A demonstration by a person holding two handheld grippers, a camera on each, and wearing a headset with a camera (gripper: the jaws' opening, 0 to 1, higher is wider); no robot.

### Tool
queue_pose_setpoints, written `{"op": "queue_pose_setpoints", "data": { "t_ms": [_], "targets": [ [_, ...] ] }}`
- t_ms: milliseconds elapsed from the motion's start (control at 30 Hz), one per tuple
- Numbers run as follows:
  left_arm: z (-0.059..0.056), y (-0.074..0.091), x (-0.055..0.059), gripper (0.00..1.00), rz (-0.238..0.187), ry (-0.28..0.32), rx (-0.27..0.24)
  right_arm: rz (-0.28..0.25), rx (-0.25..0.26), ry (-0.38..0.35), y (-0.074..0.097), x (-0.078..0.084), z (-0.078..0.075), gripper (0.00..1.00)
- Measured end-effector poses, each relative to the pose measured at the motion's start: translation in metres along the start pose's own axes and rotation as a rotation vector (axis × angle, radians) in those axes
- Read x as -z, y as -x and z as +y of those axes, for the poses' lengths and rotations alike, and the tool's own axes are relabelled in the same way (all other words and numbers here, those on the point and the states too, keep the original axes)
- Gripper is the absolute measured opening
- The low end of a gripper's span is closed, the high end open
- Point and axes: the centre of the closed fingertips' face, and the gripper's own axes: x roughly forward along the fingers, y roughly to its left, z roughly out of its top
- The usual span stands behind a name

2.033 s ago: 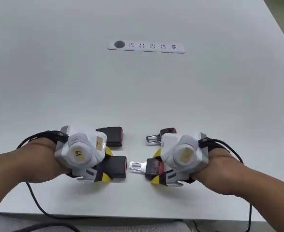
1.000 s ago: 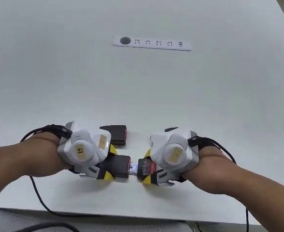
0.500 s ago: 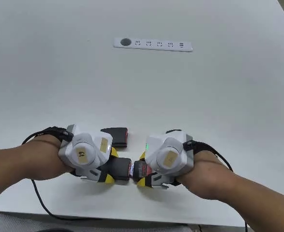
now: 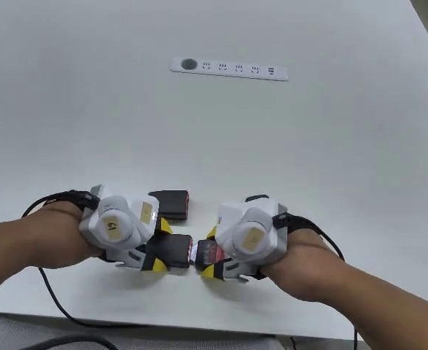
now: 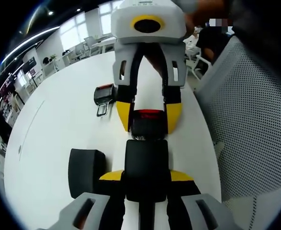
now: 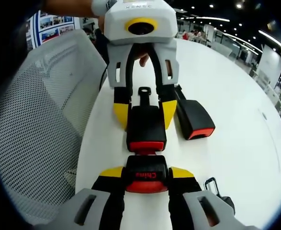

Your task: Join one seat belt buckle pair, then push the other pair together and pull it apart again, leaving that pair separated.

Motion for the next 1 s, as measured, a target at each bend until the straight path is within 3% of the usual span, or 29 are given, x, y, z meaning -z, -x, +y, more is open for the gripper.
{"op": "queue_pose_setpoints", "data": {
  "t_ms": [633, 833, 1000],
  "targets": [
    [0.0012, 0.0003, 0.0016, 0.34, 0.036, 0.029, 0.012, 0.02, 0.013, 0.008, -0.0004, 0.0008, 0.0003, 0.32],
    [0.0004, 0.0008, 0.0007, 0.35, 0.072, 0.041, 0.017, 0.044, 0.009, 0.02, 0.0006, -0.0005, 0.0016, 0.33],
    [-0.0014, 0.0062, 0.0057, 0.35, 0.114, 0.065, 0.007, 0.029, 0.019, 0.024, 0.0024, -0.0038, 0.0025, 0.35]
  ]
}}
